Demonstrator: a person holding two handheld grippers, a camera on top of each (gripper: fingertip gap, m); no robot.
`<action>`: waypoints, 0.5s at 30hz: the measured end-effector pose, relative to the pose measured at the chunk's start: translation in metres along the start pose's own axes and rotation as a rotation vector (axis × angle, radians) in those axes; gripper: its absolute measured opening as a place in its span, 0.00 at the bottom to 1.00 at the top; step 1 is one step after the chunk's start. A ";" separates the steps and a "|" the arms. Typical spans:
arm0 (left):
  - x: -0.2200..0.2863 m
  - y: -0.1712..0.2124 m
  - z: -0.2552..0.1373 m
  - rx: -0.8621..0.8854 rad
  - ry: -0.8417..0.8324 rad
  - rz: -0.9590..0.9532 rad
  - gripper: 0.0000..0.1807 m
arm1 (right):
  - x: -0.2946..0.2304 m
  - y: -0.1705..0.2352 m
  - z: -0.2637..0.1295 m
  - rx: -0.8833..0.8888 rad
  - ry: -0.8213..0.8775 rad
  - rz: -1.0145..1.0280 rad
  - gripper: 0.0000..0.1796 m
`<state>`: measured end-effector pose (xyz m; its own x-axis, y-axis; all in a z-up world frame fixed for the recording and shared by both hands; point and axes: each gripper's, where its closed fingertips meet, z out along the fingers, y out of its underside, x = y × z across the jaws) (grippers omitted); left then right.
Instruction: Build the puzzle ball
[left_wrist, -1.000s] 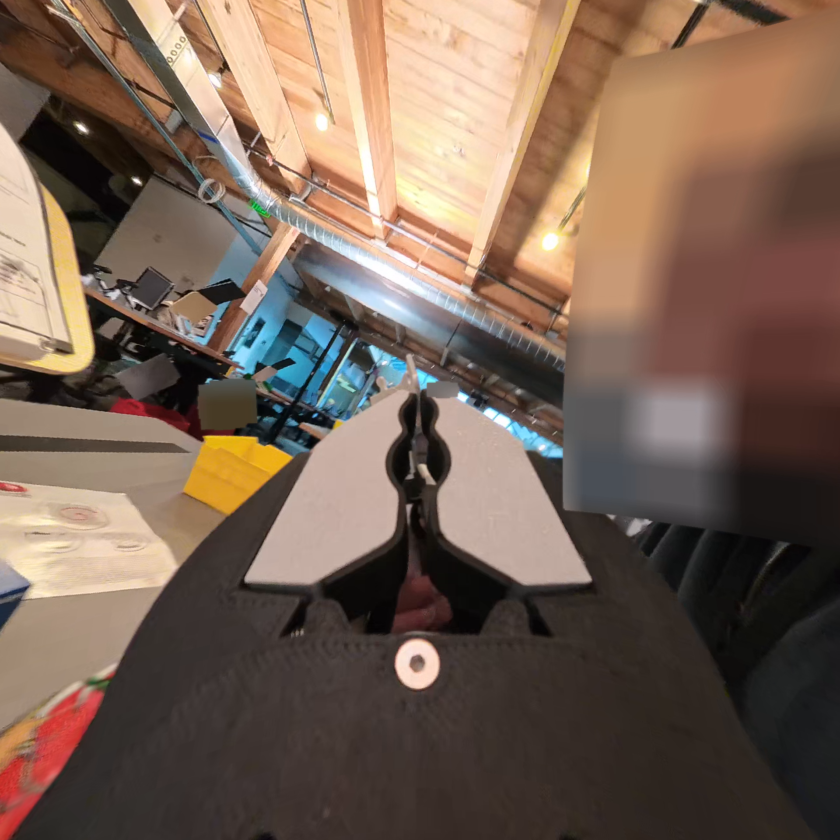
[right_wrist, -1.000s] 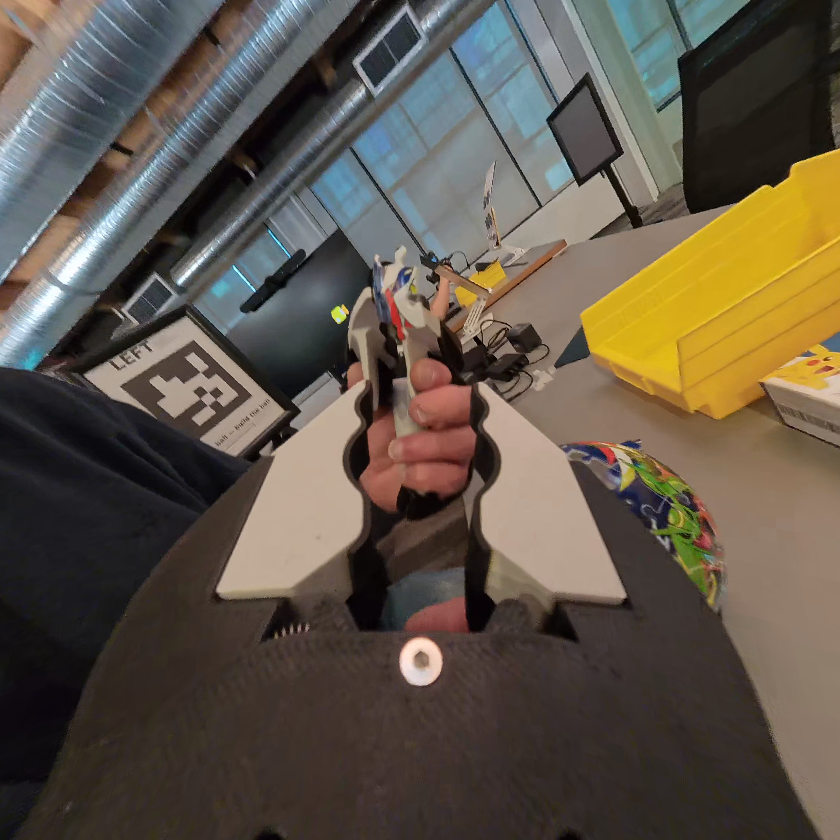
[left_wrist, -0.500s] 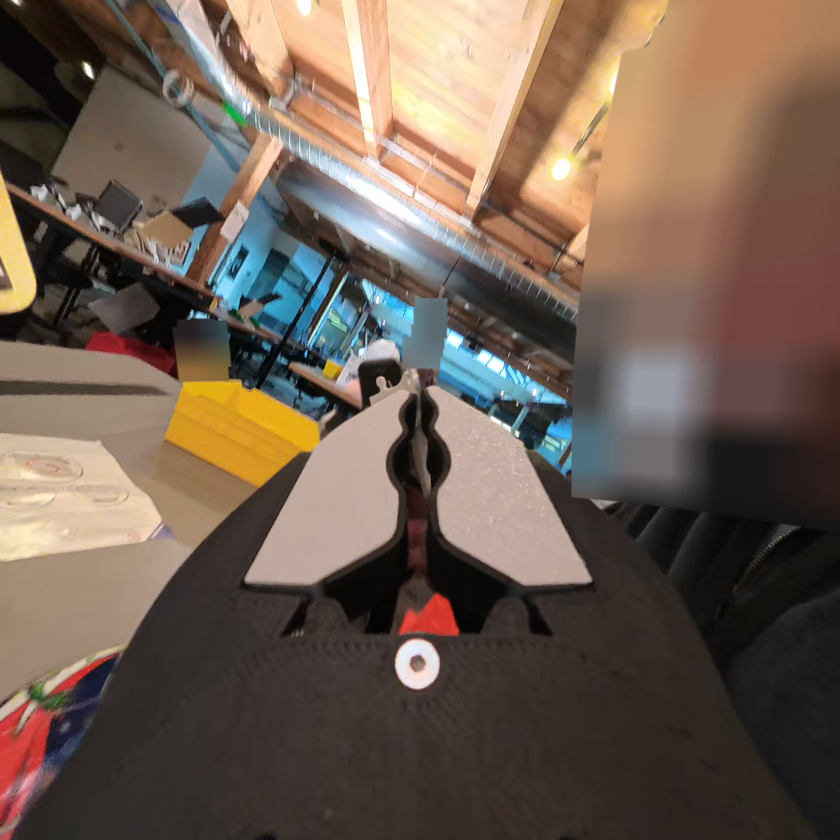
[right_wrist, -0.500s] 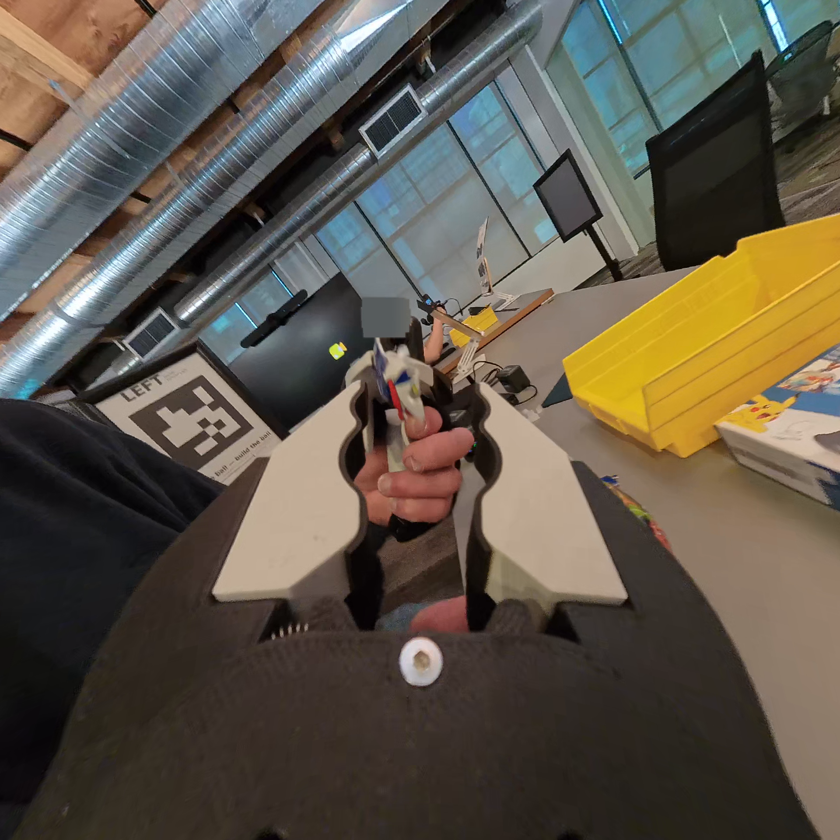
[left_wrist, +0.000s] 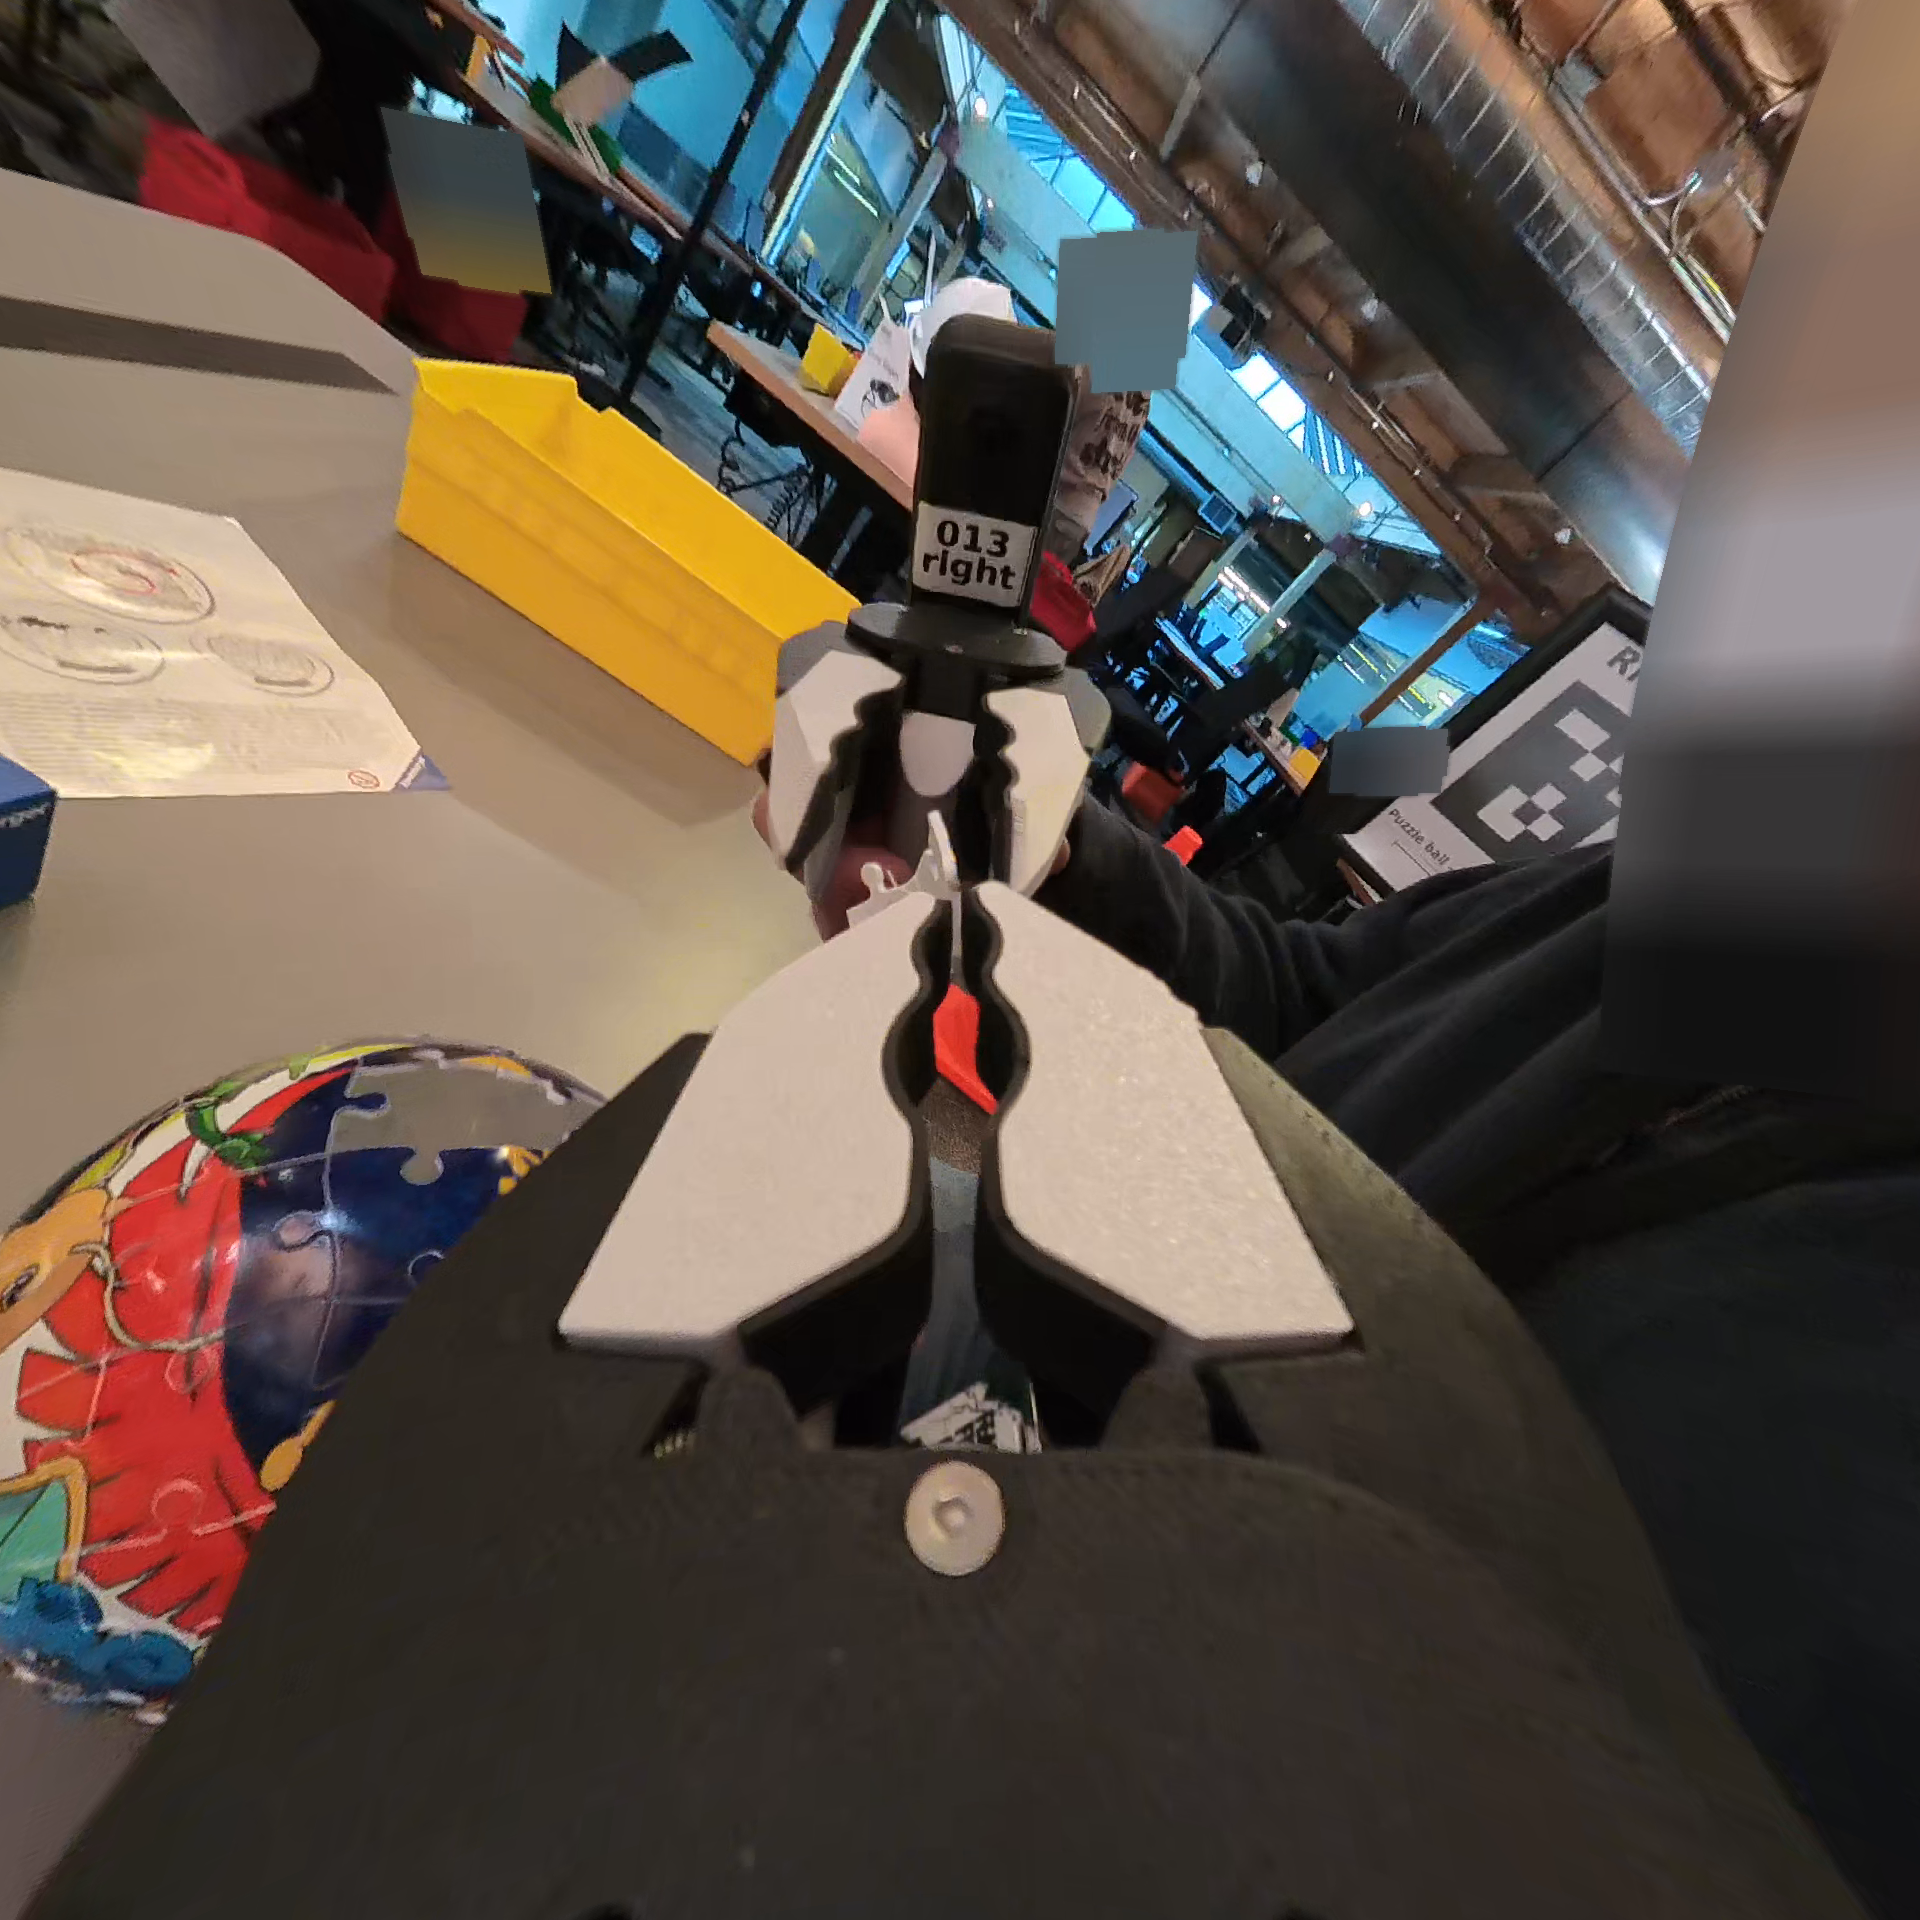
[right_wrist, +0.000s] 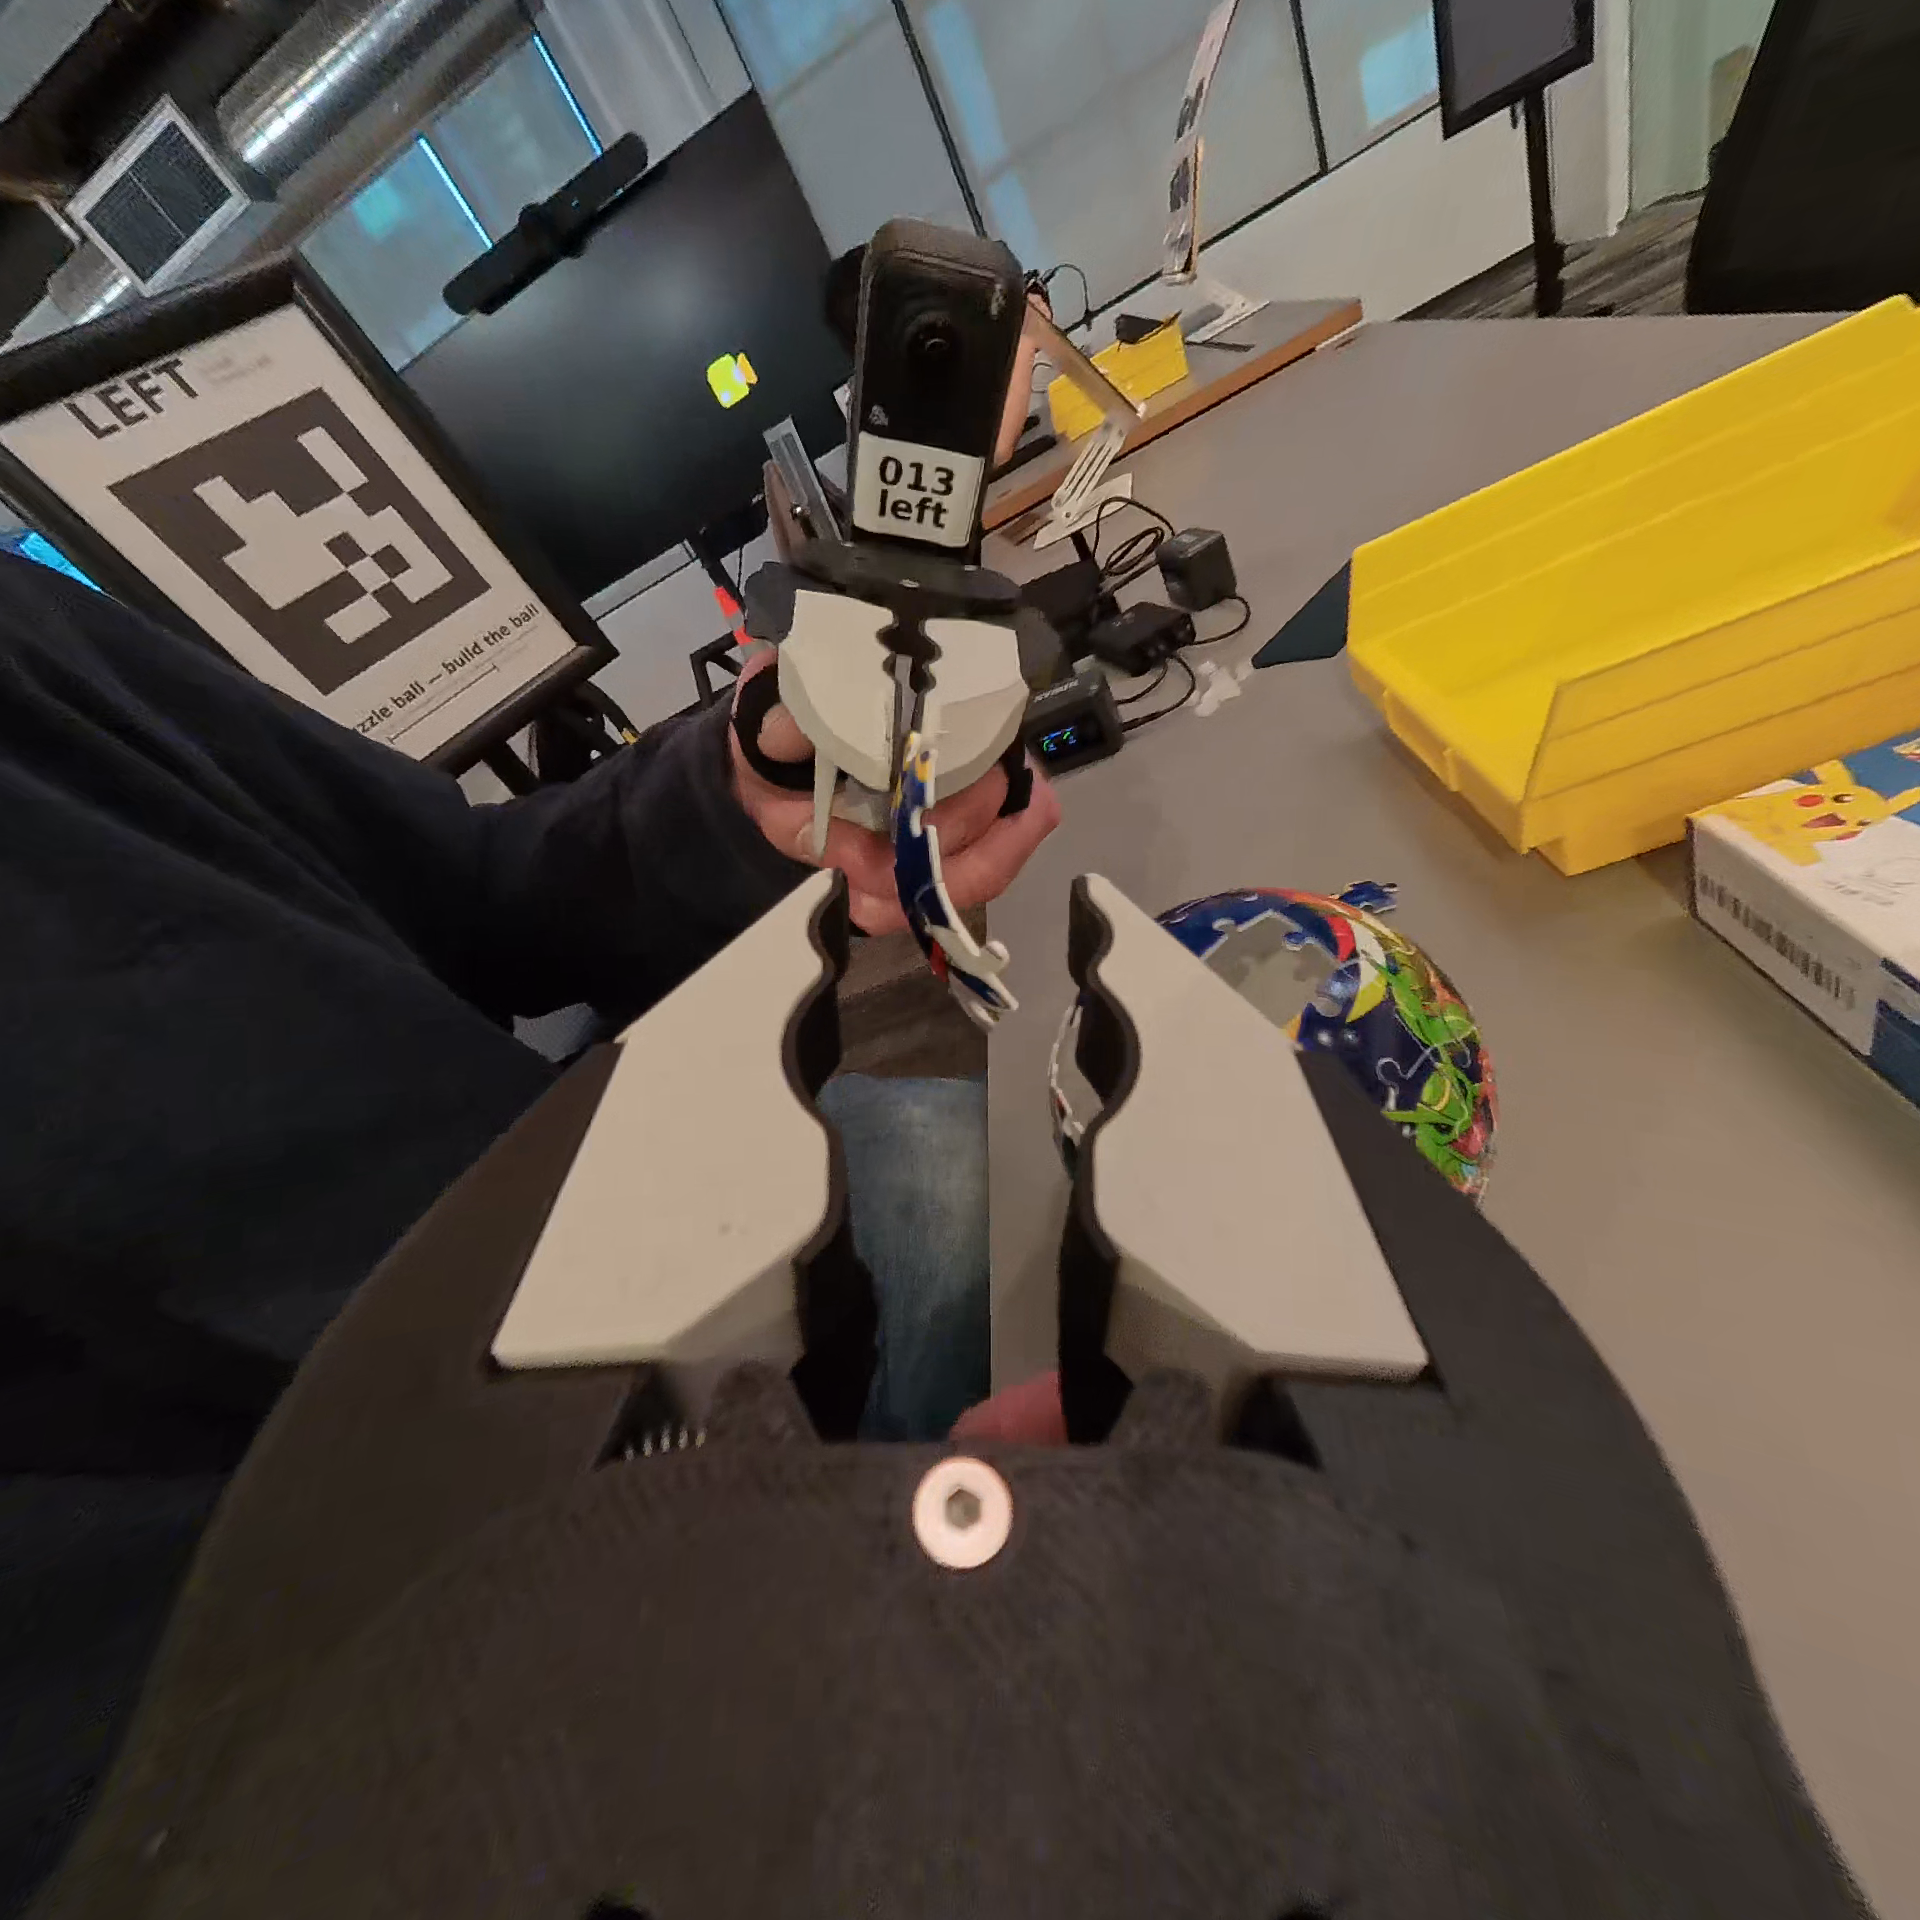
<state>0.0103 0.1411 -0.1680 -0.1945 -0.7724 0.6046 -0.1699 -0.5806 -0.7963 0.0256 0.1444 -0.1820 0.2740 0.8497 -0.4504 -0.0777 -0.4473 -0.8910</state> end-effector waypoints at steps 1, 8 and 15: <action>0.000 0.001 0.001 -0.013 0.007 -0.006 0.01 | -0.001 0.001 0.001 -0.007 -0.009 0.003 0.21; 0.000 0.007 0.005 -0.077 0.046 -0.024 0.01 | -0.007 0.004 0.009 -0.034 -0.074 0.006 0.06; -0.008 0.001 0.006 -0.068 0.055 -0.036 0.01 | -0.006 0.000 0.009 -0.007 -0.101 0.025 0.00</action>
<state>0.0171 0.1454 -0.1732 -0.2393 -0.7349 0.6346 -0.2430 -0.5874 -0.7719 0.0151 0.1414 -0.1798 0.1741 0.8621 -0.4760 -0.0764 -0.4701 -0.8793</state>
